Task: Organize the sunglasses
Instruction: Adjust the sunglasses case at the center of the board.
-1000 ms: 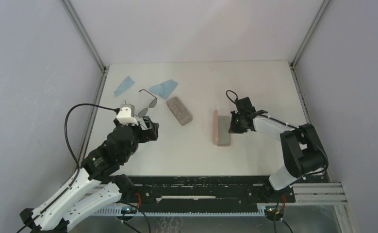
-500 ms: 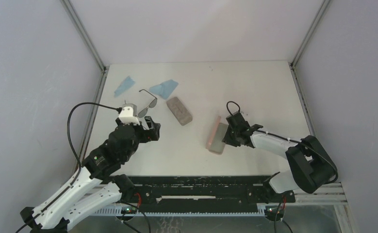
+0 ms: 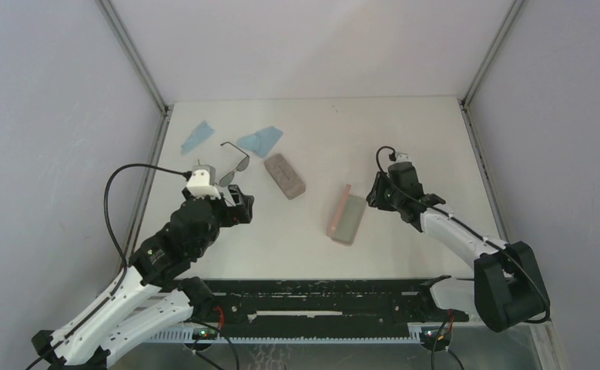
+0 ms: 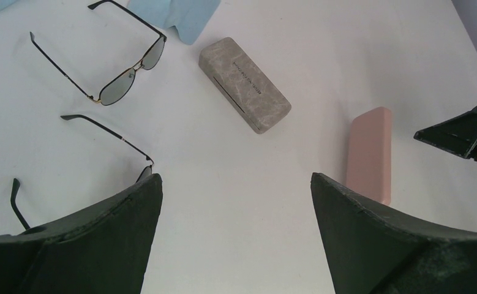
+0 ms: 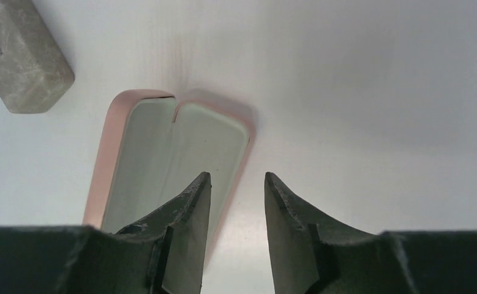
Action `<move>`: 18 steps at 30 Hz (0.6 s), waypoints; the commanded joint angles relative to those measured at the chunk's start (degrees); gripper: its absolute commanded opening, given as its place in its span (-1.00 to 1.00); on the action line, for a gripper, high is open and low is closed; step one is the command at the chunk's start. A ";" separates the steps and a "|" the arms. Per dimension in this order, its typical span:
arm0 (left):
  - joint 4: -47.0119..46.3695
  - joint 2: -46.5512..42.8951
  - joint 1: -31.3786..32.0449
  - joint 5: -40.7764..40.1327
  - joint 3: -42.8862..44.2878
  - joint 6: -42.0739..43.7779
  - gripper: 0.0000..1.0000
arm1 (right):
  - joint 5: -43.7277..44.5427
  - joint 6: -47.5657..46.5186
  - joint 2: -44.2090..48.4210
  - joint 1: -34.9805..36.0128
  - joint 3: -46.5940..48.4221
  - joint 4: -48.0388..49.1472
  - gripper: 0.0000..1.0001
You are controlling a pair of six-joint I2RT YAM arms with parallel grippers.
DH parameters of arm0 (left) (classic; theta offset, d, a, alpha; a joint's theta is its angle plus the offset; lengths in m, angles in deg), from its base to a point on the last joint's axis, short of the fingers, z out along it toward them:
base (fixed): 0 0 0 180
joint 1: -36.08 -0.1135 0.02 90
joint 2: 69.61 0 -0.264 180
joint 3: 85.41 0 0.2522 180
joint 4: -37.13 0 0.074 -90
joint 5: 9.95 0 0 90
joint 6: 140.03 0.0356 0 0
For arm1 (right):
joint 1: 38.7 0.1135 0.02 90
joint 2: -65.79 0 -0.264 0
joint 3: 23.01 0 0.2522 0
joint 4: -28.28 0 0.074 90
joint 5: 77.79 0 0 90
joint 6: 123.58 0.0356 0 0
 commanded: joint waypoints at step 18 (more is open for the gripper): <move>-1.25 -1.46 -0.37 -0.98 -0.60 -1.26 0.89 | -25.51 -34.47 -26.82 -6.31 23.07 -8.17 -0.17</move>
